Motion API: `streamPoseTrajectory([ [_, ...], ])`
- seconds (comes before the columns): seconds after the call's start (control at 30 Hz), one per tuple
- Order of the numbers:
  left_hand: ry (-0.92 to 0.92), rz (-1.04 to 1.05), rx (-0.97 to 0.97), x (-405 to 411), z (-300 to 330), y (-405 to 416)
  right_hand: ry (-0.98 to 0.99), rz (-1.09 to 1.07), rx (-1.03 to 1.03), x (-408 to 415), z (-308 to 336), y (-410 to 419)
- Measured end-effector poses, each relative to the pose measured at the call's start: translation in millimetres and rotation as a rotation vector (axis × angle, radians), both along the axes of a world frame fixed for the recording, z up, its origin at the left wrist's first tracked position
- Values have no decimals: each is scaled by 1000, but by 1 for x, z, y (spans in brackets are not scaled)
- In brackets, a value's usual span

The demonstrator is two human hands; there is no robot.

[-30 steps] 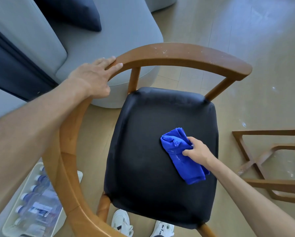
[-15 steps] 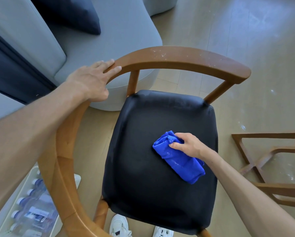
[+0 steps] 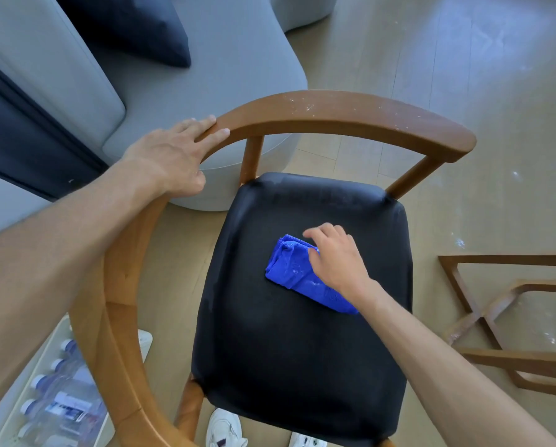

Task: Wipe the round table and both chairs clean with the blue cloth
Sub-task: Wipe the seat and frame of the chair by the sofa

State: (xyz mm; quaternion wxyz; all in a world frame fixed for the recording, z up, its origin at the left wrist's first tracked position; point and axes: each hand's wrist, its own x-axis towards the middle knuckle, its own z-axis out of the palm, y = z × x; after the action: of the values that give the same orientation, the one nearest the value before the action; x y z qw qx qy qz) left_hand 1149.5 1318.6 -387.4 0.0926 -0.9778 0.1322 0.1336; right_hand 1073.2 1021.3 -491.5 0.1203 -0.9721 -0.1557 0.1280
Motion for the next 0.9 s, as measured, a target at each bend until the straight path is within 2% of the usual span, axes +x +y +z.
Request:
streamPoseTrajectory([
  [0.2,5,7,-8,-2,1,-1,-33,220,-99,-46,-19,-22],
  [0.37,-4,5,-6,-1,1,0,-84,292,-191,-36,-45,-25],
  [0.7,-27,0,5,1,-3,1,-262,251,-120,-27,-75,-24],
  [0.9,-17,-4,4,-1,-4,1,-235,-13,-67,-85,-70,8],
])
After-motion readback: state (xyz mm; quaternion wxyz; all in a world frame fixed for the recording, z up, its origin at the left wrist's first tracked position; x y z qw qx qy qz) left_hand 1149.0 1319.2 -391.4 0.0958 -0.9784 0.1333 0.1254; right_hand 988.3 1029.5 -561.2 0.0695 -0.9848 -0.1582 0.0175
